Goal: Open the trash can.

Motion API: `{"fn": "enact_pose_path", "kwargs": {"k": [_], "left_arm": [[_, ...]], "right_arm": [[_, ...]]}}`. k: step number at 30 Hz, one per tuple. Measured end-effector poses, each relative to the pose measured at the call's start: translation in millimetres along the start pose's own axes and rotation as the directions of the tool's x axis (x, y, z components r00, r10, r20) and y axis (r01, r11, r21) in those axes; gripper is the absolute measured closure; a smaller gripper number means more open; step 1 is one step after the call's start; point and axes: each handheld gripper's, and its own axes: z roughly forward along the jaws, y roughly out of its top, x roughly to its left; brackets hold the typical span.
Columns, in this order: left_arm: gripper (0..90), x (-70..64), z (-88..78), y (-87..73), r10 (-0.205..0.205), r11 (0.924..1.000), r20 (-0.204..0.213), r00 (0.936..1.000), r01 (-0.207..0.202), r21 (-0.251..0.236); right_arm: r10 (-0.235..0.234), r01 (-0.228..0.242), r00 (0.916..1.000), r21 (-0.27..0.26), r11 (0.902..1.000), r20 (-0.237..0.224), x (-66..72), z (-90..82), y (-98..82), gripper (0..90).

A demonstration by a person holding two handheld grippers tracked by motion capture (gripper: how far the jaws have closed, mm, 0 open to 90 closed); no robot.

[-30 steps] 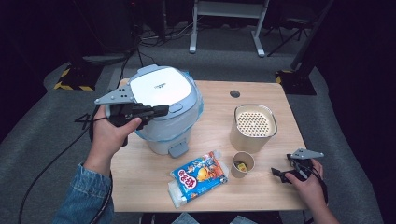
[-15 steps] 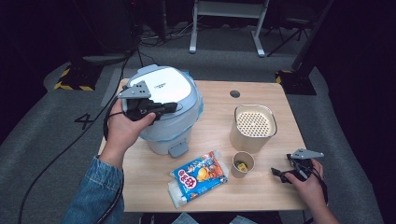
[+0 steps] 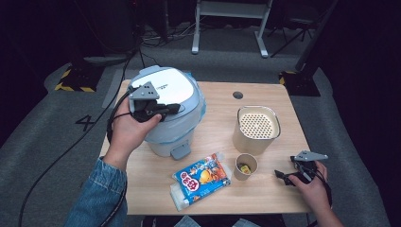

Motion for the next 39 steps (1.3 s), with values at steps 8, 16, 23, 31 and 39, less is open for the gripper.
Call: {"fn": "enact_pose_path", "kwargs": {"k": [8, 16, 23, 31, 39], "left_arm": [[90.0, -1.5, 2.4, 5.2, 0.018, 0.999, -0.016, 0.9997, -0.017, 0.041], [90.0, -2.5, 4.1, 4.4, 0.002, 0.9994, -0.003, 1.0, -0.002, 0.036], [72.2, -8.1, 5.2, 1.1, 0.011, 0.9983, 0.072, 0.9973, -0.007, -0.059], [49.5, -30.2, -4.3, -2.5, 0.034, 0.9956, 0.084, 0.9959, -0.026, -0.09], [44.1, -42.4, 1.1, -21.4, 0.035, 0.9988, 0.064, 0.9973, -0.033, -0.035]], "right_arm": [[0.001, -0.001, 1.0, 0.0, 1.0, -0.001, 0.0, -0.1, 0.0, 1.4], [0.0, 0.0, 1.0, 0.0, 1.0, 0.0, 0.1, -0.1, 0.0, 1.6], [0.0, 0.0, 1.0, 0.0, 1.0, 0.0, 0.1, -0.1, -0.1, 1.6], [-0.001, 0.001, 1.0, 0.0, 1.0, 0.0, 0.1, -0.1, -0.1, 1.6], [-0.001, 0.001, 1.0, -0.001, 1.0, 0.0, 0.3, -0.1, -0.1, 1.7]]}}
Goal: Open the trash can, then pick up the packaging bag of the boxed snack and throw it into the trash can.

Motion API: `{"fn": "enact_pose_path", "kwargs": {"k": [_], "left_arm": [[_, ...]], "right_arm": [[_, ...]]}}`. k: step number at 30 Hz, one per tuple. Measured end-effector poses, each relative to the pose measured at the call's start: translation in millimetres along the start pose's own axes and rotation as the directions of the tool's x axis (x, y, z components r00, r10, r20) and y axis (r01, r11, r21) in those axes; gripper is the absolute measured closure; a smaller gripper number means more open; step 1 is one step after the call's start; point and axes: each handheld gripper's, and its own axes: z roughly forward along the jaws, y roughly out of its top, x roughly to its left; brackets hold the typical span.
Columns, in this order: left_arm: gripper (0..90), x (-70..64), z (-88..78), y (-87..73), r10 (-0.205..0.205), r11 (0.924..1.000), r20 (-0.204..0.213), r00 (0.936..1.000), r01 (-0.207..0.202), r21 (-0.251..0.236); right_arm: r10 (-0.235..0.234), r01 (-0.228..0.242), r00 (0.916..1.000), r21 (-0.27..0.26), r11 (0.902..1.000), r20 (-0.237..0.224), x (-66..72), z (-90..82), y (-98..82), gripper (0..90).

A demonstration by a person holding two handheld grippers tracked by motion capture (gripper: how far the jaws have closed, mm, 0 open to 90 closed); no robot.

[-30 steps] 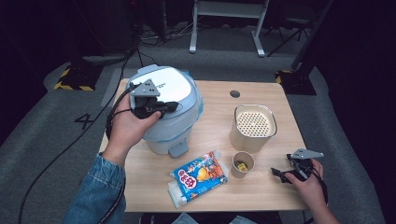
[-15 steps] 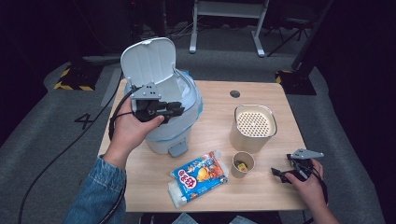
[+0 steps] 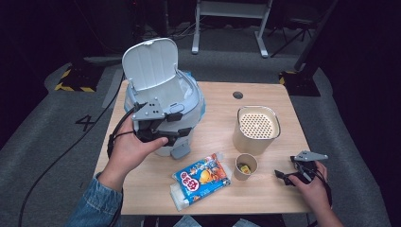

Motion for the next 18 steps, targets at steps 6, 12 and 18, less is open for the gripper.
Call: {"fn": "enact_pose_path", "kwargs": {"k": [6, 12, 18], "left_arm": [[44.4, -2.1, 12.8, -19.2, -0.026, 0.9994, 0.005, 0.9996, 0.026, 0.022], [41.8, -7.1, 28.7, -38.7, -0.04, 0.9982, 0.034, 0.9986, 0.039, 0.045], [41.6, -13.1, 47.3, -60.7, -0.069, 0.9955, 0.059, 0.9959, 0.065, 0.068]], "right_arm": [[0.004, -0.004, 1.0, -0.003, 1.0, 0.004, 1.0, -0.9, -0.7, 3.0], [0.004, -0.004, 1.0, -0.003, 1.0, 0.004, 0.9, -0.8, -0.7, 2.9], [0.004, -0.004, 1.0, -0.003, 1.0, 0.004, 0.9, -0.8, -0.7, 2.9]]}}
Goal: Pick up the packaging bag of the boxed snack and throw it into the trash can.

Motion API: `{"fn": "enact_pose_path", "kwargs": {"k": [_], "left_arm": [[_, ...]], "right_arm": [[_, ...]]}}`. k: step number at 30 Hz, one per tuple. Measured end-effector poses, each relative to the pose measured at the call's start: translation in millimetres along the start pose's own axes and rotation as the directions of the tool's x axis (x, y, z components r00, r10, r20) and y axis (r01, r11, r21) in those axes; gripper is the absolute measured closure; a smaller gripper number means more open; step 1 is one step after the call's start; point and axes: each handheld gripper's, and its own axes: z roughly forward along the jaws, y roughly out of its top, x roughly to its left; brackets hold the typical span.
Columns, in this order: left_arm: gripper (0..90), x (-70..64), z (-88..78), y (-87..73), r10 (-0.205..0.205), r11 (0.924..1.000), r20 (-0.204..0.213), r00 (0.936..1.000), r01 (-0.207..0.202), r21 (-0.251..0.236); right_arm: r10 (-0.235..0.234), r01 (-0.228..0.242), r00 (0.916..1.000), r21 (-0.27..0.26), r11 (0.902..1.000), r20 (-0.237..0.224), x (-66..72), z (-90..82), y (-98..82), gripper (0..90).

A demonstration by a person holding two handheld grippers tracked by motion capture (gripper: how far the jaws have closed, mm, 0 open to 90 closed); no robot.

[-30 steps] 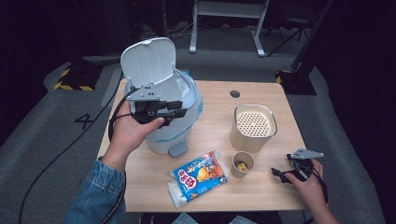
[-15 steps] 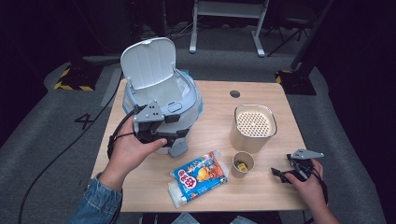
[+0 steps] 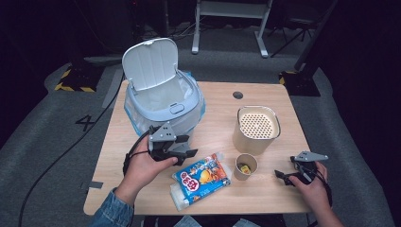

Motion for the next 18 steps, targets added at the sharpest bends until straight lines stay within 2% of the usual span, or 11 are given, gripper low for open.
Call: {"fn": "enact_pose_path", "kwargs": {"k": [7, 8, 9, 13, 18], "left_arm": [[41.5, -0.5, 27.8, -25.8, -0.031, 0.9985, 0.021, 0.9993, 0.03, 0.046], [41.1, -0.4, 36.0, -32.4, -0.042, 0.9966, 0.024, 0.9988, 0.04, 0.072], [41.0, -0.4, 36.0, -32.4, -0.042, 0.9966, 0.024, 0.9988, 0.04, 0.072], [40.3, 0.4, 50.4, -43.8, -0.046, 0.9904, 0.022, 0.9987, 0.043, 0.132], [40.2, 2.8, 64.6, -56.4, -0.063, 0.9769, 0.029, 0.9976, 0.055, 0.207]], "right_arm": [[0.001, -0.001, 1.0, 0.0, 1.0, 0.0, 0.1, 0.0, 0.0, 3.0], [0.0, 0.0, 1.0, 0.0, 1.0, 0.0, 0.0, 0.0, 0.0, 3.0], [0.0, 0.0, 1.0, 0.0, 1.0, 0.0, 0.0, 0.0, 0.0, 3.0], [0.0, 0.0, 1.0, 0.0, 1.0, 0.0, 0.0, 0.0, 0.0, 3.0], [0.0, 0.0, 1.0, 0.0, 1.0, 0.0, 0.1, 0.0, 0.0, 3.0]]}}
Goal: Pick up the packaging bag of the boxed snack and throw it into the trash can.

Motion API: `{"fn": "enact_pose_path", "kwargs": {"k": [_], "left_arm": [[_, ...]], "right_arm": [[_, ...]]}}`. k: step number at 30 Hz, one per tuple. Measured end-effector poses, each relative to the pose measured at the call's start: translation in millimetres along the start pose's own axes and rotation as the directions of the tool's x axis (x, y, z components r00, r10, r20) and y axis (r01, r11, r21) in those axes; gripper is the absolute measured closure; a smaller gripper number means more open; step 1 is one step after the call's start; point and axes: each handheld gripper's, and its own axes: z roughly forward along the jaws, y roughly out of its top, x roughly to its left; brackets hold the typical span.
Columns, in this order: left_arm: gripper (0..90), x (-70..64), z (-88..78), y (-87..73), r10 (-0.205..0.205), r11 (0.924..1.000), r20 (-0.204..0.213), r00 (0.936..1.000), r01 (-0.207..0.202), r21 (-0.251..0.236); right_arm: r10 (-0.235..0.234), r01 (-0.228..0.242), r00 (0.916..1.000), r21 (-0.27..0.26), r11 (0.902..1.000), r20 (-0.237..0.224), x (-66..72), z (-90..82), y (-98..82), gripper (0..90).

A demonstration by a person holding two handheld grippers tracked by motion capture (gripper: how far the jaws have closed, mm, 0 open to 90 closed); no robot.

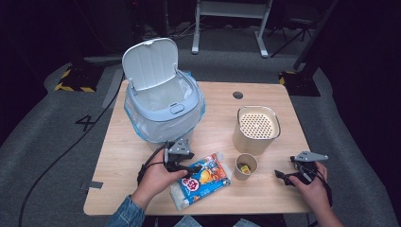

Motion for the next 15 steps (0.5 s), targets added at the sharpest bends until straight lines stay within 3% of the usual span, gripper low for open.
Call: {"fn": "enact_pose_path", "kwargs": {"k": [9, 11, 12, 14, 15], "left_arm": [[40.8, 3.2, 17.4, -5.9, -0.002, 0.9944, 0.007, 1.0, 0.001, 0.106], [43.4, 2.5, 21.5, -7.5, -0.015, 0.9916, 0.006, 0.9999, 0.014, 0.128], [47.5, 3.4, 23.9, -9.0, 0.001, 0.9879, 0.006, 1.0, -0.002, 0.155], [56.7, 3.3, 25.1, -9.6, -0.002, 0.9878, 0.008, 1.0, 0.001, 0.156], [56.7, 3.0, 24.9, -9.0, -0.002, 0.9859, 0.012, 0.9999, 0.0, 0.167]], "right_arm": [[0.0, 0.0, 1.0, 0.0, 1.0, 0.0, 0.0, 0.0, 0.0, 2.9], [0.0, 0.0, 1.0, 0.0, 1.0, 0.0, 0.0, 0.0, 0.0, 3.0], [0.0, 0.0, 1.0, 0.0, 1.0, 0.0, 0.0, 0.0, 0.0, 3.0], [0.001, -0.001, 1.0, 0.0, 1.0, 0.0, 0.1, 0.0, 0.0, 3.0], [0.001, -0.001, 1.0, 0.0, 1.0, 0.0, 0.1, 0.0, 0.0, 3.0]]}}
